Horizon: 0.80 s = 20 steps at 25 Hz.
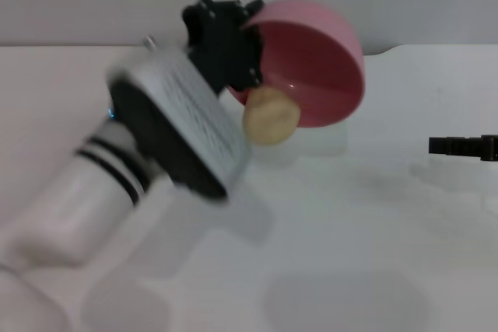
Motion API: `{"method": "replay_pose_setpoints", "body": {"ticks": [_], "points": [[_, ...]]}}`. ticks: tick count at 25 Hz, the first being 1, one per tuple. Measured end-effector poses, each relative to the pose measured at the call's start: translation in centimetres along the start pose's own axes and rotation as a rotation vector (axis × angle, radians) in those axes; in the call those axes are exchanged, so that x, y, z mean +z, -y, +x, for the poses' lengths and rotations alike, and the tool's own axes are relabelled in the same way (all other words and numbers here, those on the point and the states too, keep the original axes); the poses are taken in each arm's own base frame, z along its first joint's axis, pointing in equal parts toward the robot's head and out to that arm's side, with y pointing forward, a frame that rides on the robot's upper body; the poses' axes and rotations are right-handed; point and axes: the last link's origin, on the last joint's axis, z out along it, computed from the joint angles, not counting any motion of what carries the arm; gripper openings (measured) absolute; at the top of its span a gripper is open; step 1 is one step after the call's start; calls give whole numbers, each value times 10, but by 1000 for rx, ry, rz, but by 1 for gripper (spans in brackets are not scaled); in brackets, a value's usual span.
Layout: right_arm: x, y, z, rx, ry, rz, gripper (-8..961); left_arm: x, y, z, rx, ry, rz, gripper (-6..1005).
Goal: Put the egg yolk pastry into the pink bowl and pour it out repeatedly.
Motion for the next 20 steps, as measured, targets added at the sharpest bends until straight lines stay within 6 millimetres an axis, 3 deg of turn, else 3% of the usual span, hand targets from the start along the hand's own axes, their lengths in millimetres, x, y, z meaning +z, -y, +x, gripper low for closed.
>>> {"method": "replay_pose_setpoints", "body": {"ticks": [6,13,14,18,20], "points": [[0,2,7,18,-30,5,509,-16,-27,15,350,-193,193,-2],[8,-3,4,-10,-62,-8,516,-10,-15,18,256,-189,271,-2],[10,-5,3,-22,-71,-13,517,-3,2,12,114,-117,296,-2],[24,-17,-4,-95,-119,-35,521,10,39,-11,-134,44,288,-2],[32,-23,-8,-139,-137,-46,523,19,68,-38,-324,155,216,-1]]}}
